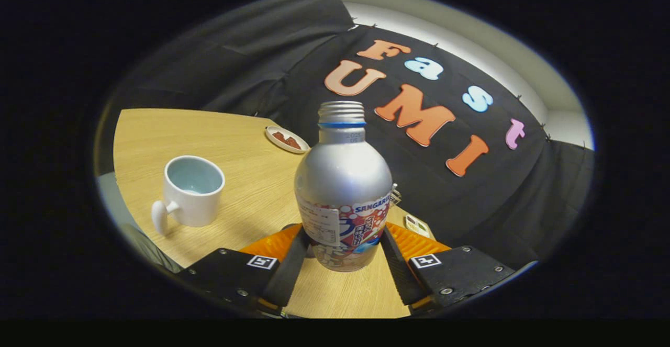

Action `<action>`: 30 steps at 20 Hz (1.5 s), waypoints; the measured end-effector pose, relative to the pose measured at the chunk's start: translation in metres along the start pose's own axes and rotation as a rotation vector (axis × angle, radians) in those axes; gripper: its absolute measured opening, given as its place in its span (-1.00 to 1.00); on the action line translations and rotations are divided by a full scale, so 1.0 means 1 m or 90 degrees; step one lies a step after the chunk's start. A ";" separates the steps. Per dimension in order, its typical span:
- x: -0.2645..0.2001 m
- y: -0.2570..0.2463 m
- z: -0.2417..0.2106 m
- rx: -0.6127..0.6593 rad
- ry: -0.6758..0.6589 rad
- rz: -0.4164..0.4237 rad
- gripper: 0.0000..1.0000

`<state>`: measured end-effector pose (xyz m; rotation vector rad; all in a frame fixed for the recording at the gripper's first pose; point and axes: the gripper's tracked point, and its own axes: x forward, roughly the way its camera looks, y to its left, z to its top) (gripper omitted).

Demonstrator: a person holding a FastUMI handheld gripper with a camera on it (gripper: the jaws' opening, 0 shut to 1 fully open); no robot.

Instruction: Take the bottle from table, then pour the juice into the cup, finally place the bottle on the coaster

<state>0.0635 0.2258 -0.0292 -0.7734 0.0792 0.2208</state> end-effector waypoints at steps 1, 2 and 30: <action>0.001 0.004 0.002 -0.017 -0.003 0.001 0.55; 0.004 0.009 0.003 -0.030 -0.003 0.006 0.55; 0.019 0.028 0.030 -0.513 -0.049 -0.055 0.53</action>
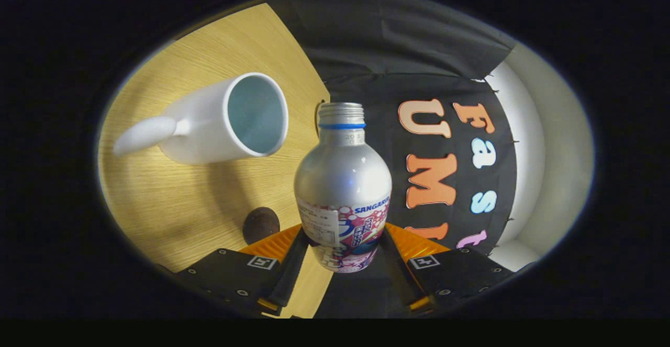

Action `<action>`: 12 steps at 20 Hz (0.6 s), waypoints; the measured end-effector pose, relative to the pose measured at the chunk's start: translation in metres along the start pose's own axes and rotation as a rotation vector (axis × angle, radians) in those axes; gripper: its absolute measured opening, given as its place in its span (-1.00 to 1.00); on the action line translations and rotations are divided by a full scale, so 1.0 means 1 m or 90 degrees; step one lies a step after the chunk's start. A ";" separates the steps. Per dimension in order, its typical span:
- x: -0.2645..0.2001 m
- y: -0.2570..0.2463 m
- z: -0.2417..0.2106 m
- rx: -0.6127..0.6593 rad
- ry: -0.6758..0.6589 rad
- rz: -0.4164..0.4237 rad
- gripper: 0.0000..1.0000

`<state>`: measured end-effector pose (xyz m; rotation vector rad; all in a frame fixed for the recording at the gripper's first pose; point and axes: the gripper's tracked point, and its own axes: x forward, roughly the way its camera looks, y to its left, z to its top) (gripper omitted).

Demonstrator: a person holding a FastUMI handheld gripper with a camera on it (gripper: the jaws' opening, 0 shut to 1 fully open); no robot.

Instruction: Take the bottle from table, then pour the juice into the cup, finally place the bottle on the coaster

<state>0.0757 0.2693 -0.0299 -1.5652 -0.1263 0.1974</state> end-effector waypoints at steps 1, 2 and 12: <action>-0.002 0.000 0.003 -0.011 -0.004 -0.001 0.53; -0.002 -0.003 0.004 -0.025 -0.008 -0.004 0.53; 0.001 -0.017 0.007 -0.140 -0.025 -0.032 0.53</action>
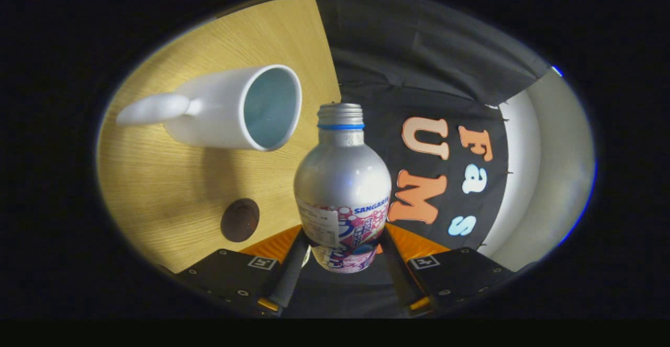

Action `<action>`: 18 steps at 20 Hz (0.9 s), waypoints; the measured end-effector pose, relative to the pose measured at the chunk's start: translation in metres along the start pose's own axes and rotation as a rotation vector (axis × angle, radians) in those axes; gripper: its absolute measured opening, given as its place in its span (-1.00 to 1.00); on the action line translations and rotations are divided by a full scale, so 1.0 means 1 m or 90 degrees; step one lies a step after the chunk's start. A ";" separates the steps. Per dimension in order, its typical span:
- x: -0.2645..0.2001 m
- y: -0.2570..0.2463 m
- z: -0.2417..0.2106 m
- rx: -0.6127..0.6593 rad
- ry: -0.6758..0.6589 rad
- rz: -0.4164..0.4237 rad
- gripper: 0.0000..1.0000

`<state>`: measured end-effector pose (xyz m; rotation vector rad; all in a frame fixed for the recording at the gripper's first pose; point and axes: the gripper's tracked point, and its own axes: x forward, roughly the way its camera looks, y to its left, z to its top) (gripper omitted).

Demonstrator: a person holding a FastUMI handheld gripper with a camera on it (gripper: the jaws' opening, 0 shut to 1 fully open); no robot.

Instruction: Take the bottle from table, then pour the juice into the cup, finally place the bottle on the coaster

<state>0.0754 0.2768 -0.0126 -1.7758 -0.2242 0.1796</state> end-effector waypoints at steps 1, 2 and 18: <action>0.000 0.000 0.000 -0.008 -0.001 0.004 0.53; 0.001 0.000 -0.002 -0.012 -0.004 0.011 0.53; 0.001 -0.010 -0.008 -0.081 -0.005 0.006 0.52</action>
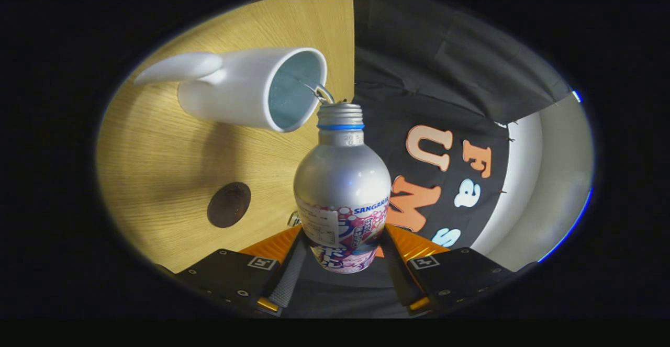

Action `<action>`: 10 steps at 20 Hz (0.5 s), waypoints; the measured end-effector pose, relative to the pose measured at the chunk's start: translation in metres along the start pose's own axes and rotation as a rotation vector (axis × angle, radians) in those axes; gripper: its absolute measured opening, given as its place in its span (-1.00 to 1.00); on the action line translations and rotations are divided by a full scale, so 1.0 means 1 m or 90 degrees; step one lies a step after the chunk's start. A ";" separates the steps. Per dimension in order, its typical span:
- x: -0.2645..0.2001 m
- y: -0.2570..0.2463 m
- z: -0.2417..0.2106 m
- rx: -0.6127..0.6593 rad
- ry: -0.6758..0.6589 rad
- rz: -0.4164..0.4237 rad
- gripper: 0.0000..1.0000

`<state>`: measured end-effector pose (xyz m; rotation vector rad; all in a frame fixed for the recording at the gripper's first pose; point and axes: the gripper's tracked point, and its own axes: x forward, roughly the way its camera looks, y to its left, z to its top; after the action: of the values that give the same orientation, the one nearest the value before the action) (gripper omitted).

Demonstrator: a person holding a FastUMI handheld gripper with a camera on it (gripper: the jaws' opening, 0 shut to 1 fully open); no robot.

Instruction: Take the bottle from table, then pour the juice into the cup, finally place the bottle on the coaster

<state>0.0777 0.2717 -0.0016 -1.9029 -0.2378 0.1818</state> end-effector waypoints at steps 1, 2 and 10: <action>0.000 -0.001 0.000 -0.002 -0.002 0.001 0.52; -0.001 -0.002 0.002 -0.008 -0.003 0.000 0.52; 0.000 -0.013 -0.001 -0.051 -0.004 -0.005 0.52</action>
<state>0.0769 0.2750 0.0109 -1.9809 -0.2610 0.1755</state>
